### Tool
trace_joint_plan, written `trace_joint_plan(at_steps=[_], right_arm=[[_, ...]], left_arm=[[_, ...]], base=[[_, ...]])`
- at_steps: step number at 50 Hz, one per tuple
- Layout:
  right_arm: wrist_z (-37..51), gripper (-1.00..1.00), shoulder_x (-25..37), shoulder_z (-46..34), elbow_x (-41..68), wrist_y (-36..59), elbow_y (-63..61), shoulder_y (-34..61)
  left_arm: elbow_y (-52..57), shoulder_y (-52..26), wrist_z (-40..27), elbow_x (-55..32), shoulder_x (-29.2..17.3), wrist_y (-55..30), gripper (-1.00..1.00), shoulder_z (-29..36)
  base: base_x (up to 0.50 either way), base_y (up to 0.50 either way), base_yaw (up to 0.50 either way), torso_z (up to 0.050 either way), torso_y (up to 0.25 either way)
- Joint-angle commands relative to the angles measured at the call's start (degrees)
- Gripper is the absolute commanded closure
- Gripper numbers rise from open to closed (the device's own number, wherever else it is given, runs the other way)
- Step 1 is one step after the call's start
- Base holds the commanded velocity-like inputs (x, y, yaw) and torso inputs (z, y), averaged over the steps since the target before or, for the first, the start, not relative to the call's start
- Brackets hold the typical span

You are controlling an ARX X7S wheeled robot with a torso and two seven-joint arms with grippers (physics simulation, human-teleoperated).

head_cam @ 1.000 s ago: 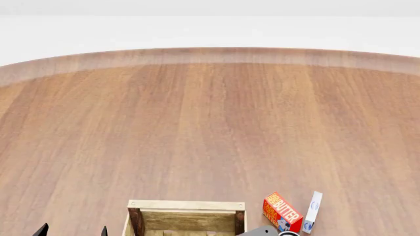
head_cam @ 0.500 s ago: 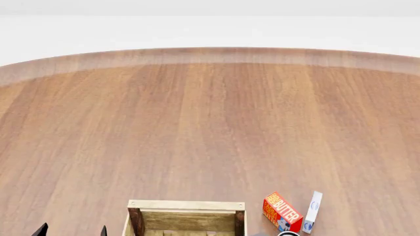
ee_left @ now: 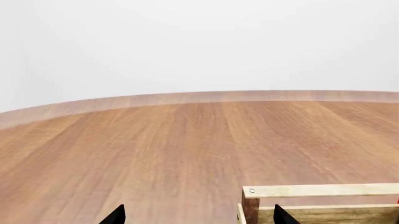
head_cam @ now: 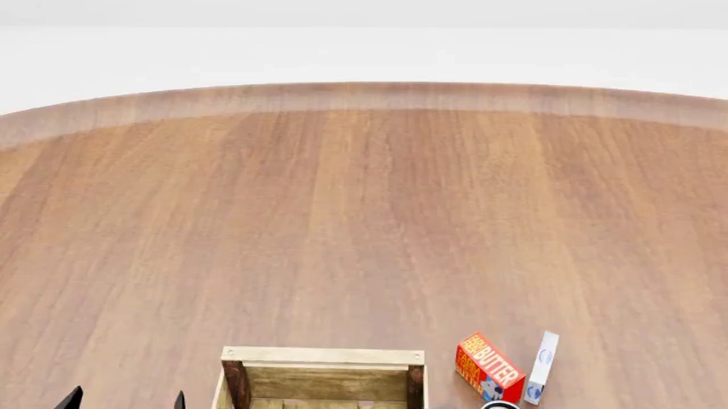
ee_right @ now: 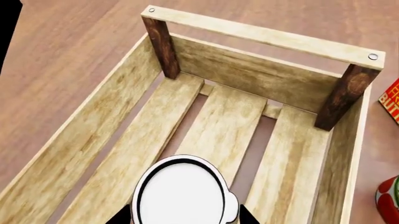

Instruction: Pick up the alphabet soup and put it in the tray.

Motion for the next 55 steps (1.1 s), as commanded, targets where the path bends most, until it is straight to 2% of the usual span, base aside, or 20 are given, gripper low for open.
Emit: trace_joint_plan(at_steps=[1,8,9,47,55], right_arm=[[-1.09,1.00,-0.16,-0.96,-1.07,-0.59,1.41,0.04],[-1.26,1.00,-0.06,-1.11,-0.74,-0.62,1.24,-0.14],[-0.98,-1.00,-0.08,-0.79,-0.47,-0.40,1.16,-0.06],[6.55,-1.00,2.72,6.48,9.18,5.00,-11.63,-1.54],[7.73,-1.00,4.35,9.31,8.17,1.58,-14.69,-3.02]], left_arm=[[0.00,-0.11,-0.14,-0.20,-0.13,0.02,-1.00,0.12],[0.20,0.02,-0.28,-0.30,-0.28,0.09,-1.00,0.17],[0.21,0.02,-0.30,-0.31,-0.30,0.09,-1.00,0.19],[0.23,-0.30,-0.85,-0.59,-0.68,0.20,-1.00,0.73],[0.64,-0.13,-1.01,-0.88,-0.88,0.15,-1.00,0.69]], base=[[0.00,0.00,0.00,0.000,0.000],[0.00,0.00,0.00,0.000,0.000],[0.00,0.00,0.00,0.000,0.000],[0.00,0.00,0.00,0.000,0.000],[0.00,0.00,0.00,0.000,0.000]])
